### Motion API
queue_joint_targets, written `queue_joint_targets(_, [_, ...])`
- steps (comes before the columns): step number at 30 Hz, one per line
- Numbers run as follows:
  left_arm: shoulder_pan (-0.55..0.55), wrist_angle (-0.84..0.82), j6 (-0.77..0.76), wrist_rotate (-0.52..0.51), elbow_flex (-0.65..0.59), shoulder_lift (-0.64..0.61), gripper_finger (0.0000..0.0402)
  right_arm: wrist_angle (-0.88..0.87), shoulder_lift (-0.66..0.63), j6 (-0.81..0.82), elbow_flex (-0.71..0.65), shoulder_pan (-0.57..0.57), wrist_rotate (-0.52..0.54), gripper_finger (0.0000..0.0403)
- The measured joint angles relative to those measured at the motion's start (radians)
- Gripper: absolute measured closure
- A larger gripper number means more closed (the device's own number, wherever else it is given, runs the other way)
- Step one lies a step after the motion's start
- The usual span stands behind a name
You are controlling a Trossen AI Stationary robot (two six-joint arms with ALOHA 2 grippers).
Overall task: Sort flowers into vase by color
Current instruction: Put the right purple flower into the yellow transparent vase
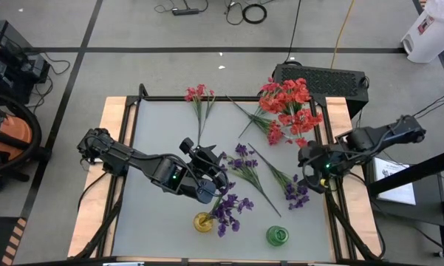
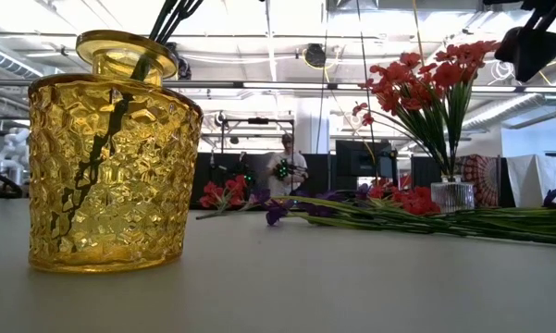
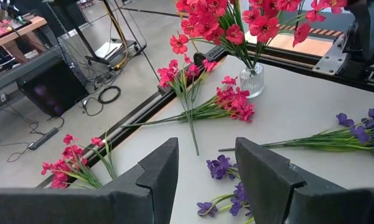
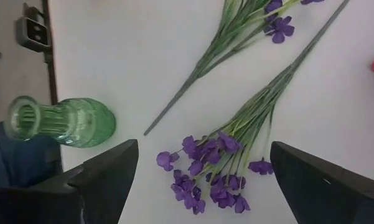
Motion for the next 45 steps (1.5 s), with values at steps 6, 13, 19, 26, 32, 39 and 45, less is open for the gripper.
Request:
queue_joint_targets(6, [0.0, 0.001, 0.0, 0.0, 0.0, 0.0, 0.0235, 0.0, 0.05, 0.016, 0.0, 0.028, 0.052, 0.0046])
queue_joint_targets(13, [0.0, 0.001, 0.0, 0.0, 0.0, 0.0, 0.0235, 0.0, 0.089, 0.016, 0.0, 0.028, 0.058, 0.0046])
queue_joint_targets(19, [0.0, 0.001, 0.0, 0.0, 0.0, 0.0, 0.0235, 0.001, 0.108, 0.015, 0.0, 0.027, 0.06, 0.0046])
queue_joint_targets(26, [0.0, 0.0, 0.0, 0.0, 0.0, 0.0, 0.0235, 0.004, 0.13, 0.011, 0.0, 0.027, 0.123, 0.0046])
queue_joint_targets(32, [0.0, 0.0, 0.0, 0.0, 0.0, 0.0, 0.0235, 0.008, 0.148, -0.003, 0.0, 0.027, 0.136, 0.0046])
queue_joint_targets(39, [0.0, 0.0, 0.0, 0.0, 0.0, 0.0, 0.0235, 0.01, 0.151, -0.025, 0.0, 0.026, 0.137, 0.0046])
queue_joint_targets(45, [0.0, 0.0, 0.0, 0.0, 0.0, 0.0, 0.0235, 0.033, 0.151, -0.037, 0.0, 0.027, 0.137, 0.0046])
